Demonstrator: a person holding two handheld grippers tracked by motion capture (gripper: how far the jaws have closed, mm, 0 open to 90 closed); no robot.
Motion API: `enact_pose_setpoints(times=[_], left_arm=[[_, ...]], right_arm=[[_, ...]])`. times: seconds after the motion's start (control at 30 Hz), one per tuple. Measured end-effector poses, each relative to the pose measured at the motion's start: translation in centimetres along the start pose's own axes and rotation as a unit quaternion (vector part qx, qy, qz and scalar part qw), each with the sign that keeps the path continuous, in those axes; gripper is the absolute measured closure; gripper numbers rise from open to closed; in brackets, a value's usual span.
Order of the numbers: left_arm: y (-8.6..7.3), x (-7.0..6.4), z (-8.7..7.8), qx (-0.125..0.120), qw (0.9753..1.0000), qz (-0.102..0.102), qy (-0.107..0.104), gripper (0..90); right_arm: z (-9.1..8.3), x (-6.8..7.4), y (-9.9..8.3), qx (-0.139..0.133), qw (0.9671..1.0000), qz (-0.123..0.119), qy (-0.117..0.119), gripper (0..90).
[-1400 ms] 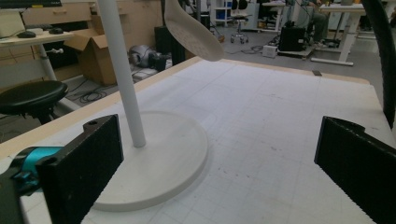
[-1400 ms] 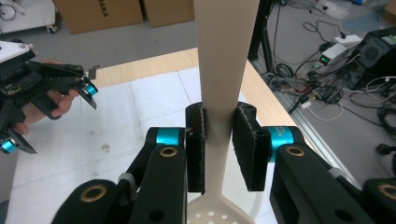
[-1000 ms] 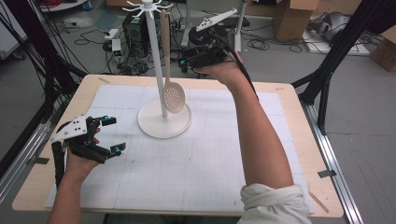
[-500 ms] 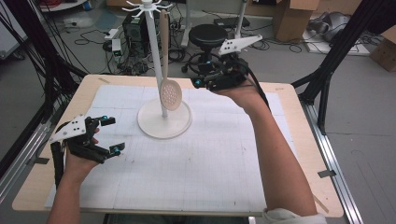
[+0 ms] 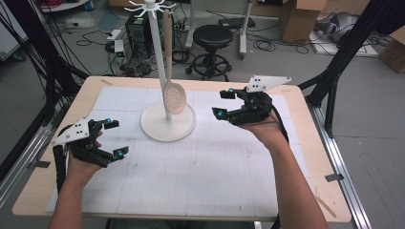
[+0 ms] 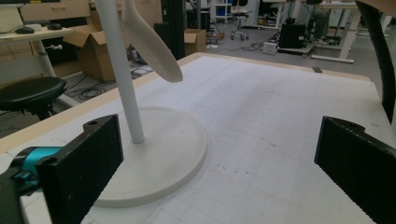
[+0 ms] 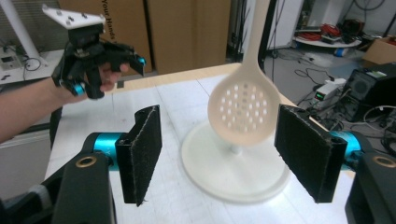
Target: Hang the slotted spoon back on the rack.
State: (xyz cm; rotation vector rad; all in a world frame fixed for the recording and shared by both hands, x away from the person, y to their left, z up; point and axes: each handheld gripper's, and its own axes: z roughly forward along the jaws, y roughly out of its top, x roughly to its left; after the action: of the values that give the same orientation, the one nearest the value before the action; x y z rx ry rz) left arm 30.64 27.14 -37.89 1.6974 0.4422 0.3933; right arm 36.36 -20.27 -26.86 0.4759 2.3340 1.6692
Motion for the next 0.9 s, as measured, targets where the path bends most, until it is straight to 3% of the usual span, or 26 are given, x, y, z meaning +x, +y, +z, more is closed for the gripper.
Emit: enact_pose_setpoints(times=[0.3, 0.53, 0.9], left_arm=[[0.0, 0.1, -0.5, -0.005, 1.0000, -0.002, 0.006, 1.7], [-0.1, 0.2, -0.4, 0.000, 1.0000, -0.003, 0.004, 1.7], [-0.1, 0.0, -0.1, 0.006, 1.0000, 0.000, -0.001, 1.7]], right_arm=[[-1.3, 0.8, -3.7, -0.018, 0.9994, 0.022, -0.021, 27.7], [-1.9, 1.6, -5.6, -0.026, 0.9987, 0.024, -0.036, 26.6], [-2.4, 2.3, -9.2, -0.021, 0.9977, 0.044, -0.048, 24.3]])
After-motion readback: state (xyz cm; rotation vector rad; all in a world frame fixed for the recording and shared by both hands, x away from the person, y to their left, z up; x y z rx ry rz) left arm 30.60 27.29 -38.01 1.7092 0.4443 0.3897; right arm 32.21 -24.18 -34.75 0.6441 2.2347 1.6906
